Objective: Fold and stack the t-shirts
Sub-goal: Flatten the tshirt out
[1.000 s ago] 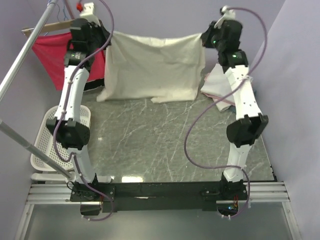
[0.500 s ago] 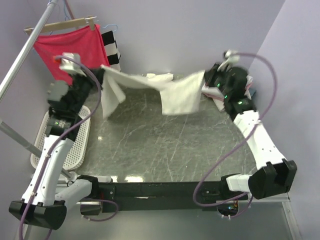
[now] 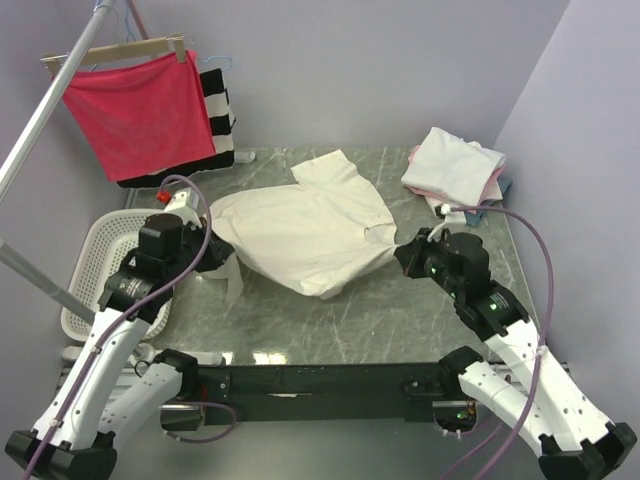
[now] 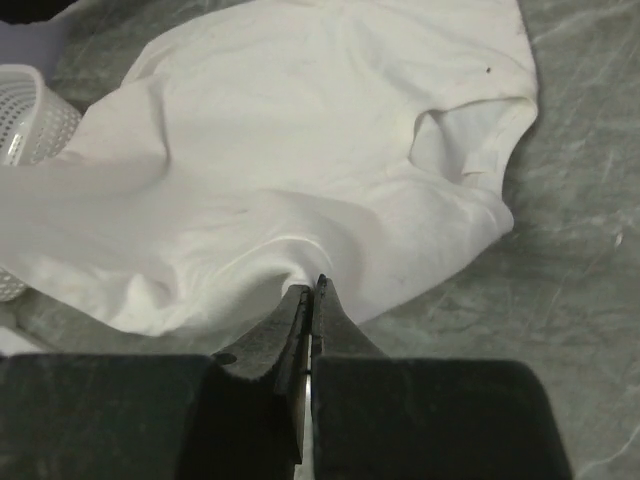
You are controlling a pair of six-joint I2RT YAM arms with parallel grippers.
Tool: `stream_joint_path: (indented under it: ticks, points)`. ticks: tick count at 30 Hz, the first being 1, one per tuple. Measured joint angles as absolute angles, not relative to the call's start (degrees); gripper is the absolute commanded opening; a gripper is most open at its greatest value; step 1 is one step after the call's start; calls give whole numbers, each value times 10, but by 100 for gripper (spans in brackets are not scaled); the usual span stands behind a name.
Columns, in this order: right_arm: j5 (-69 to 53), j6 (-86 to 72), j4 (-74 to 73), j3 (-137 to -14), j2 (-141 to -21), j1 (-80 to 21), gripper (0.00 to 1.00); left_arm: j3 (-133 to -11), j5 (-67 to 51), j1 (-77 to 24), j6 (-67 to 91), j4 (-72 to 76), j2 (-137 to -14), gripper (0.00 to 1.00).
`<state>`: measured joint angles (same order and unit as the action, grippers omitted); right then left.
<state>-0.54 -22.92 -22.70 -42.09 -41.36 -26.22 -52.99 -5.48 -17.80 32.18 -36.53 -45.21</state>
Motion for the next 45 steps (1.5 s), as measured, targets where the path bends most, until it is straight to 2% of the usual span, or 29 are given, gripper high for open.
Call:
stream_joint_path:
  ticks: [1, 2, 4, 5, 8, 10, 11, 12, 16, 19, 25, 30, 35, 43, 45]
  points:
    - [-5, -243, -242, -418, -399, -268, 11, -530, -61, -181, 329, -378, -452, 8]
    - [-4, -256, -257, -415, -390, -272, 28, -529, -67, -187, 339, -394, -453, 24]
    - [-9, -282, -282, -404, -387, -278, 50, -528, -80, -202, 352, -423, -462, 32]
    - [-11, -294, -297, -397, -388, -281, 50, -526, -85, -209, 358, -434, -466, 39]
    - [-6, -328, -352, -388, -398, -287, 62, -524, -103, -226, 370, -461, -478, 55]
    - [15, -349, -379, -388, -401, -290, 66, -524, -107, -236, 376, -476, -482, 95]
    - [27, -357, -389, -388, -394, -291, 68, -524, -106, -240, 376, -485, -482, 100]
    - [41, -362, -395, -389, -386, -291, 73, -525, -102, -243, 377, -493, -482, 99]
    - [102, -364, -387, -408, -373, -291, 77, -550, -62, -248, 380, -524, -488, 99]
    - [126, -347, -337, -426, -421, -291, 80, -577, -27, -248, 371, -505, -521, 100]
    - [142, -291, -223, -549, -726, -283, 80, -601, 64, -238, 360, -386, -691, 99]
    - [98, -247, -181, -658, -911, -238, 79, -595, 73, -148, 357, -275, -825, 100]
    - [29, -217, -161, -845, -1080, -170, 81, -631, 91, -78, 356, -208, -921, 99]
    - [-83, -154, -225, -1189, -1350, -131, 83, -706, 99, -57, 354, -142, -1028, 99]
    - [-106, -143, -244, -1229, -1392, -131, 85, -705, 100, -53, 354, -141, -1034, 99]
